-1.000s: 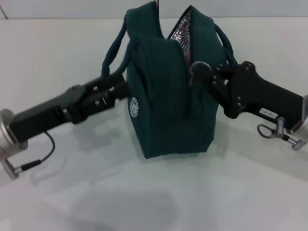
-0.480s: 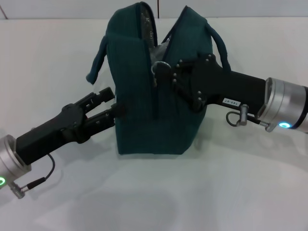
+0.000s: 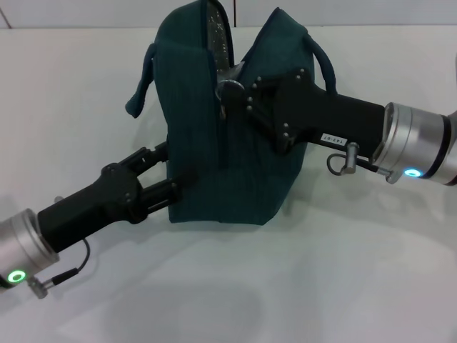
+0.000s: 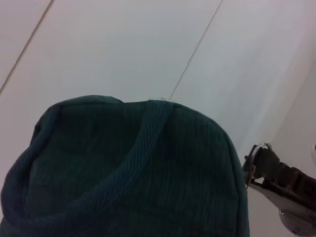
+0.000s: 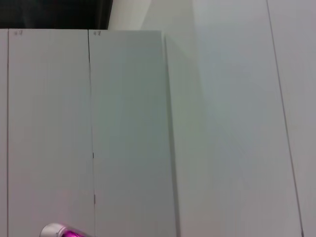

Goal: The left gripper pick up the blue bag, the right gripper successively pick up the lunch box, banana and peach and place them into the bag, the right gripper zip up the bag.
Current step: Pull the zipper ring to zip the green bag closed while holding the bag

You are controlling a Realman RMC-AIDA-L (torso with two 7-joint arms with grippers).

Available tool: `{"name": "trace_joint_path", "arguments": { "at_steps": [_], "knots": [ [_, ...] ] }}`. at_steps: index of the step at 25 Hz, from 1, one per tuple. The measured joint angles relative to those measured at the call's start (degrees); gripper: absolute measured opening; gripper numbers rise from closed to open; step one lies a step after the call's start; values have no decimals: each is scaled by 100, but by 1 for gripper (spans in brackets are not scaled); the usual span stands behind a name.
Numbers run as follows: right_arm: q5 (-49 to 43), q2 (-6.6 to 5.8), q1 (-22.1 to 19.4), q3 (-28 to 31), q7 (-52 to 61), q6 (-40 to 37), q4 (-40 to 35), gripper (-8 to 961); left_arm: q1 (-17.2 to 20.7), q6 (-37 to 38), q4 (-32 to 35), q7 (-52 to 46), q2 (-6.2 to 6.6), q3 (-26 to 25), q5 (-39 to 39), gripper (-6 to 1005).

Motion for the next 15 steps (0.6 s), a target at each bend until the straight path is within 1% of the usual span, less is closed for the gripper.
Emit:
{"name": "trace_joint_path", "arguments": {
  "at_steps": [7, 10, 13, 15],
  "knots": [
    [7, 0, 2, -18, 6, 63, -9, 29, -282, -406, -315, 388, -21, -17, -60, 753],
    [12, 0, -12, -18, 8, 67, -16, 30, -339, -498, -443, 732, -25, -26, -217, 634],
    [29, 0, -33, -18, 8, 66, -17, 31, -358, -498, -473, 767, -26, -14, -240, 516],
    [60, 0, -57, -20, 8, 55, -16, 31, -377, -496, -493, 779, -21, -12, -238, 502]
  ]
}}
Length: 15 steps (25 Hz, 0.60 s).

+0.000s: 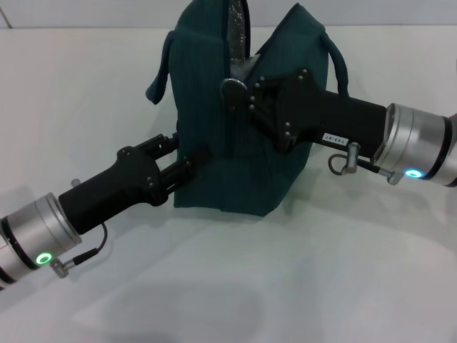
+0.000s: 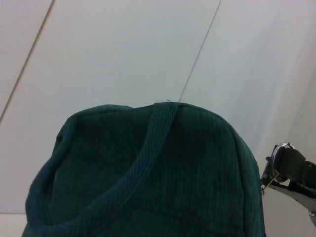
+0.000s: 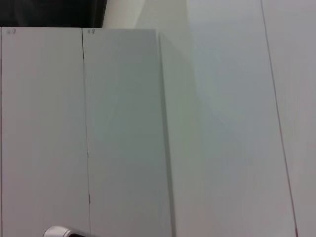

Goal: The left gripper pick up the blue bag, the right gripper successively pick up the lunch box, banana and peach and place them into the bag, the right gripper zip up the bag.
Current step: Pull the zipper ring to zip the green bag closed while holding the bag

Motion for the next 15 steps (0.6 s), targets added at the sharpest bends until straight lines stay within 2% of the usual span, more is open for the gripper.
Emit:
{"name": "trace_joint_path", "arguments": {
  "at_steps": [15],
  "knots": [
    [153, 0, -39, -26, 0, -34, 1, 35, -10, 38, 40, 14, 24, 26, 74, 479]
  ]
}}
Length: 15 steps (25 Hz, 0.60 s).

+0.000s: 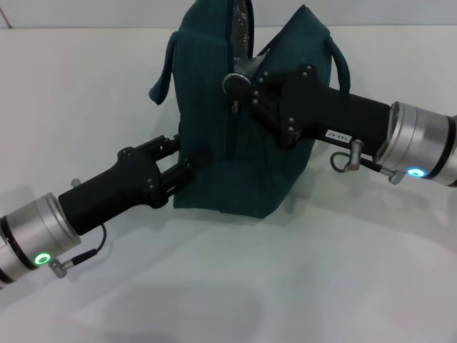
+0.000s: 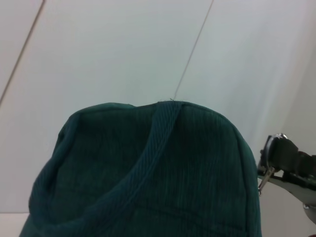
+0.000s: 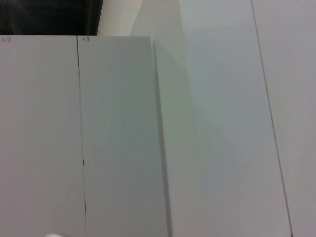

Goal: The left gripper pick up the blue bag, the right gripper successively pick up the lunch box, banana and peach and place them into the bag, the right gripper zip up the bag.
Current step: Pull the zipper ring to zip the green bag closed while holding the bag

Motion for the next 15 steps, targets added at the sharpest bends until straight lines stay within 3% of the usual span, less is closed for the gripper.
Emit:
{"name": "trace_joint_path", "arguments": {
  "at_steps": [15],
  "knots": [
    [463, 0, -114, 29, 0, -187, -6, 38, -34, 81, 10, 11, 18, 307, 24, 387]
  ]
}}
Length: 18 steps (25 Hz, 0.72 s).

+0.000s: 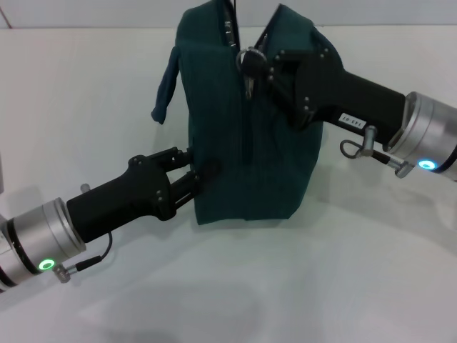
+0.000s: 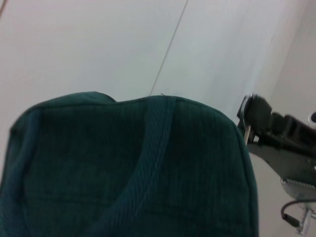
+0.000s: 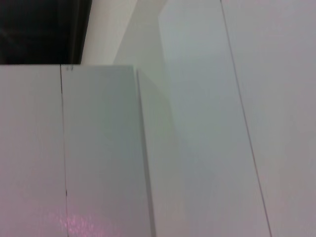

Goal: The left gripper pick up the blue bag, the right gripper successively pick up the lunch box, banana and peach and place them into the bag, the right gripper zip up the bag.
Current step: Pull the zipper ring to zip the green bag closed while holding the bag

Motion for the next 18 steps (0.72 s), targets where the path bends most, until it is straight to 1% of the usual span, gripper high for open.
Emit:
{"name": "trace_joint_path", "arguments": {
  "at_steps": [3, 13, 17, 18],
  "knots": [
    [102, 0, -6, 3, 0, -72, -1, 39, -2, -9, 7, 1, 10, 66, 1, 364],
    [218, -9, 40, 8, 65, -62, -3, 42, -25, -41, 19, 1, 21, 248, 11, 231],
    [220, -3, 43, 4, 66, -59, 16, 42, -34, -48, 19, 1, 20, 252, 12, 146],
    [221, -2, 43, -8, 68, -57, 28, 43, -37, -51, 18, 1, 19, 253, 12, 138]
  ]
}}
